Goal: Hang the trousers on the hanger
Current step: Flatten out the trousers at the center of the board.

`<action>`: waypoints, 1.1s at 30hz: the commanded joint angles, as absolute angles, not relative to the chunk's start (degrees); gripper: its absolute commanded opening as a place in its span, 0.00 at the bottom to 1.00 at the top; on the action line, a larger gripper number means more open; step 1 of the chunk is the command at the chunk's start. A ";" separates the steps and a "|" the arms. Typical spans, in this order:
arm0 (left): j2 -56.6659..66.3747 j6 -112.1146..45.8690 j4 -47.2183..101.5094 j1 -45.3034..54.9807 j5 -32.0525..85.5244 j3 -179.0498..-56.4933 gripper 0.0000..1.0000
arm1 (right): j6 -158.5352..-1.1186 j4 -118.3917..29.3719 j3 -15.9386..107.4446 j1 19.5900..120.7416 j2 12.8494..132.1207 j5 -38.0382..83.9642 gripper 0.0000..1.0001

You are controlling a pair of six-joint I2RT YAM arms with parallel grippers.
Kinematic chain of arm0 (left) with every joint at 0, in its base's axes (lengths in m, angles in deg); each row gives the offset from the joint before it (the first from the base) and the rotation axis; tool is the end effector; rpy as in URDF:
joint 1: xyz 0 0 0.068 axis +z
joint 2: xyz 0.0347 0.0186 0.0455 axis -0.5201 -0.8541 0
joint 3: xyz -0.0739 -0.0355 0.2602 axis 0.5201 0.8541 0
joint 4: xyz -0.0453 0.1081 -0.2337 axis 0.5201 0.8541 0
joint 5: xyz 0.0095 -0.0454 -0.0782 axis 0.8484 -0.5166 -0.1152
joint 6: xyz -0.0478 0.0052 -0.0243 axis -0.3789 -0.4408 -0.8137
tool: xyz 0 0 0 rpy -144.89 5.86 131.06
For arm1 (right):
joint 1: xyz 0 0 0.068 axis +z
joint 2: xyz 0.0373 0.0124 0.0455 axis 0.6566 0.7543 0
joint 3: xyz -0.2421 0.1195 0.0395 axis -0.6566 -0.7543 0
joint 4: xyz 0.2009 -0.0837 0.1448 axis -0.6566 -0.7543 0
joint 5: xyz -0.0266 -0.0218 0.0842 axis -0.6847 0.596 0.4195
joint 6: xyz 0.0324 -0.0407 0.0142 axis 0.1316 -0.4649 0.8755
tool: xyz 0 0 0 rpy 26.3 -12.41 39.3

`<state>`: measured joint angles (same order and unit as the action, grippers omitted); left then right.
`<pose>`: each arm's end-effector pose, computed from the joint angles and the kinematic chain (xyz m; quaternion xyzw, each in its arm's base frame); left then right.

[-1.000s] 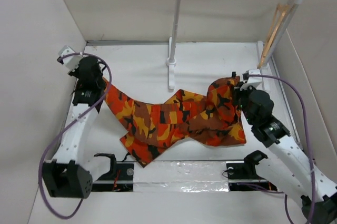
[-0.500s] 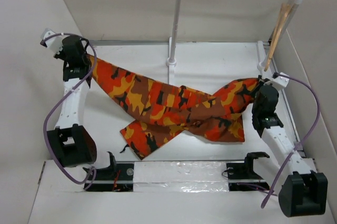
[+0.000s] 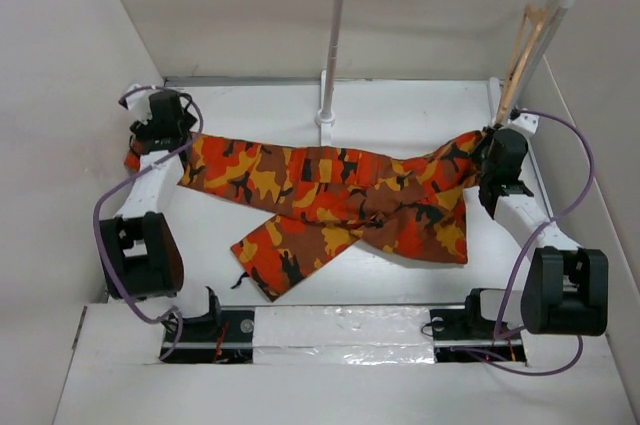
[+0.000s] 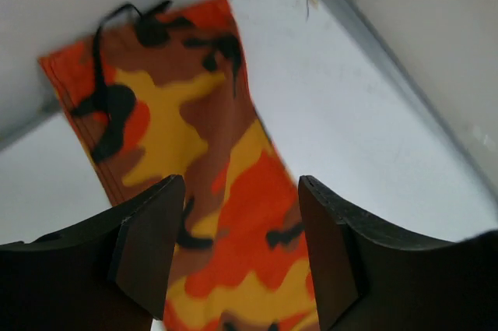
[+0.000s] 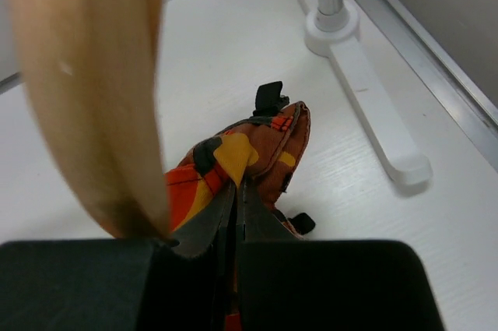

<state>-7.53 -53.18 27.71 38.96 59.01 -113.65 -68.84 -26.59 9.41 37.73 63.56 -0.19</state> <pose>0.3568 0.0625 0.3178 -0.3811 0.7053 0.0455 0.5960 0.2808 -0.0259 0.2533 0.2247 0.7606 -0.0310 0.6083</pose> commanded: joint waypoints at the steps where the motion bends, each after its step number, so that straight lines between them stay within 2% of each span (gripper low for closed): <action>1: 3.25 -55.20 27.14 34.96 55.40 -107.32 0.57 | -68.19 -19.76 13.01 38.05 64.44 3.10 0.01; 3: 9.21 -56.43 28.88 32.84 51.20 -102.59 0.49 | -68.27 -18.61 12.66 38.05 64.70 4.24 0.01; 4: 11.25 -56.96 30.55 30.40 49.43 -101.16 0.33 | -68.45 -17.99 12.57 38.05 64.79 4.77 0.01; 5: 13.18 -57.14 32.13 28.89 47.67 -99.76 0.25 | -68.97 -18.16 12.74 38.05 64.79 4.86 0.01; 6: 17.20 -57.14 34.41 27.57 43.56 -96.44 0.05 | -69.41 -18.34 12.83 38.57 64.62 5.04 0.01; 7: 19.33 -57.66 36.26 26.34 41.96 -95.10 0.00 | -70.02 -18.69 13.01 38.58 64.44 5.56 0.00; 8: 21.44 -58.01 37.76 23.20 39.68 -93.78 0.00 | -70.55 -18.86 13.18 38.58 64.27 5.65 0.00; 11: 28.57 -61.25 42.15 15.03 33.78 -89.29 0.00 | -72.14 -19.83 13.36 38.58 62.87 5.39 0.00; 15: 29.98 -66.53 51.47 5.45 34.47 -84.30 0.00 | -73.02 -20.54 13.27 37.44 60.76 6.09 0.00; 18: 30.25 -72.93 51.57 -0.29 33.86 -79.55 0.12 | -73.54 -20.53 13.53 36.39 60.14 7.59 0.00; 19: 30.08 -73.74 51.66 -3.61 34.03 -79.09 0.25 | -73.98 -20.71 13.88 36.38 60.22 8.02 0.00; 22: 26.92 -74.45 52.71 -11.42 38.74 -79.96 0.44 | -74.34 -21.15 15.29 35.24 61.97 8.82 0.00; 24: 22.20 -74.37 54.37 -15.49 41.75 -81.63 0.46 | -74.34 -21.59 16.17 34.46 63.47 10.22 0.00; 27: 15.52 -74.01 55.17 -23.75 47.64 -84.17 0.55 | -74.42 -21.59 17.23 33.31 65.58 12.07 0.00; 33: 6.71 -73.57 56.32 -32.63 55.12 -86.29 0.56 | -75.04 -21.33 17.40 33.30 66.20 12.68 0.00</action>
<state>8.58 -73.25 53.81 -30.16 49.04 -84.32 -74.04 -25.50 13.91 33.82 66.80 12.10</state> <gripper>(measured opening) 0.557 0.024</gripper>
